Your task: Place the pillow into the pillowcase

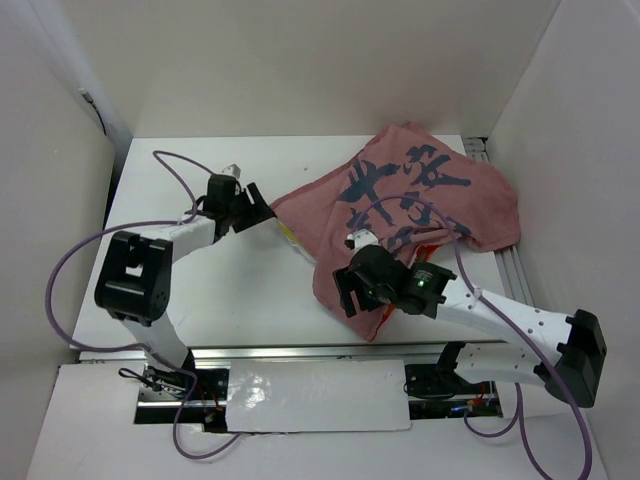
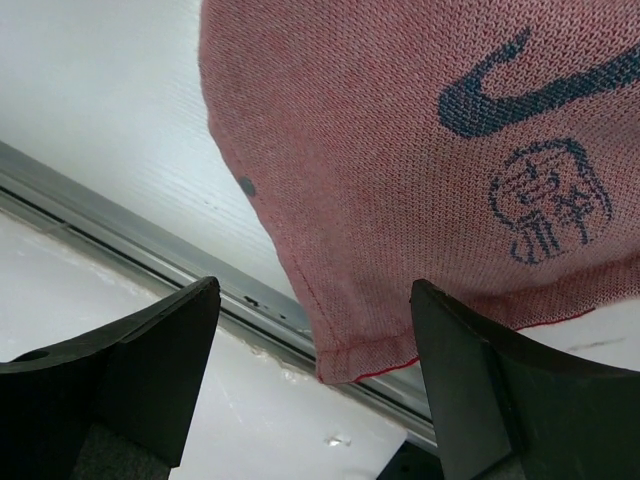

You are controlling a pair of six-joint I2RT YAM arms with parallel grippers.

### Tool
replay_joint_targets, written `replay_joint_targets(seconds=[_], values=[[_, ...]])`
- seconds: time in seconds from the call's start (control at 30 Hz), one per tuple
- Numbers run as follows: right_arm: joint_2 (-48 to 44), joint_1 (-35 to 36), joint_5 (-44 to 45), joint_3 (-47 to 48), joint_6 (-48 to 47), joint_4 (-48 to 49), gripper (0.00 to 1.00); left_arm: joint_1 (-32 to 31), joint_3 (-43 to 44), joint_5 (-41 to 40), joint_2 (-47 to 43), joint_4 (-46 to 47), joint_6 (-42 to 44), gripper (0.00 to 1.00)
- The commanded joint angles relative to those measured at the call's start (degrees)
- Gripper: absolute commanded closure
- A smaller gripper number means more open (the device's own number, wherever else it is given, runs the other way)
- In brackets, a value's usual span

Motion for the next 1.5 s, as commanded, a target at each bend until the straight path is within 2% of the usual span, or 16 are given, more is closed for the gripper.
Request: replay_joint_targets(seconds=[0.0,0.13,0.23,0.3,0.4,0.43,0.5,0.53,0.8,1.03,1.13,1.17,1.2,1.23,1.33,1.47], values=[[1.0,0.68,2.99,1.63,0.79,-3.14,0.16,0.06,3.08,8.01,4.4,9.58,1.44,0.26],[2.05,1.21,3.61,5.48,-1.22,-0.86,0.19,0.06,4.4,11.8,8.63,14.94,0.92,0.4],[4.94,1.74,4.22,9.35,-5.79,2.74,0.2,-0.47,4.93,13.21,10.38,16.45,0.3,0.69],[9.58,1.74,6.84,12.17,-9.12,3.97,0.21,-0.47,4.93,13.82,10.39,17.33,-0.92,1.0],[17.04,1.74,11.33,18.76,-12.46,5.47,0.23,0.05,2.74,12.6,8.29,19.52,-0.93,1.0],[19.08,1.74,14.3,20.16,-13.44,7.39,0.26,0.06,0.38,12.59,7.15,20.83,-1.54,1.0],[25.39,1.74,17.13,23.86,-17.11,10.29,0.43,1.19,-1.74,11.02,3.82,20.85,-2.67,1.0],[27.61,1.74,17.14,25.35,-18.71,12.48,0.44,1.2,-3.41,10.14,2.67,20.85,-3.38,1.0],[45.98,-1.68,12.31,43.27,-27.86,17.77,0.42,4.89,-6.4,9.43,-3.75,14.43,-2.77,1.0],[54.87,-4.94,15.56,50.05,-28.92,17.78,0.39,5.42,-8.95,12.67,-6.21,13.64,-0.58,1.0],[56.36,-6.6,16.27,50.67,-29.45,17.78,0.43,5.42,-12.55,14.44,-7.8,15.92,-0.58,1.0],[56.37,-6.61,15.66,50.68,-29.45,17.78,0.45,5.42,-13.61,15.05,-8.93,16.53,-0.58,1.0],[56.89,-7.31,15.65,50.68,-29.45,17.78,0.65,5.42,-15.45,15.05,-9.55,17.15,-0.58,1.0],[56.9,-7.32,15.65,51.29,-29.45,17.78,0.75,5.42,-16.33,15.05,-10.08,18.02,-0.58,1.0],[55.58,-7.84,16.18,51.29,-28.74,18.3,0.97,4.37,-18.27,15.05,-11.41,18.74,-0.58,1.0],[51.81,-7.32,10.13,51.29,-28.04,18.3,1.0,-0.46,-18.28,12.77,-11.41,19.96,1.26,1.0]])
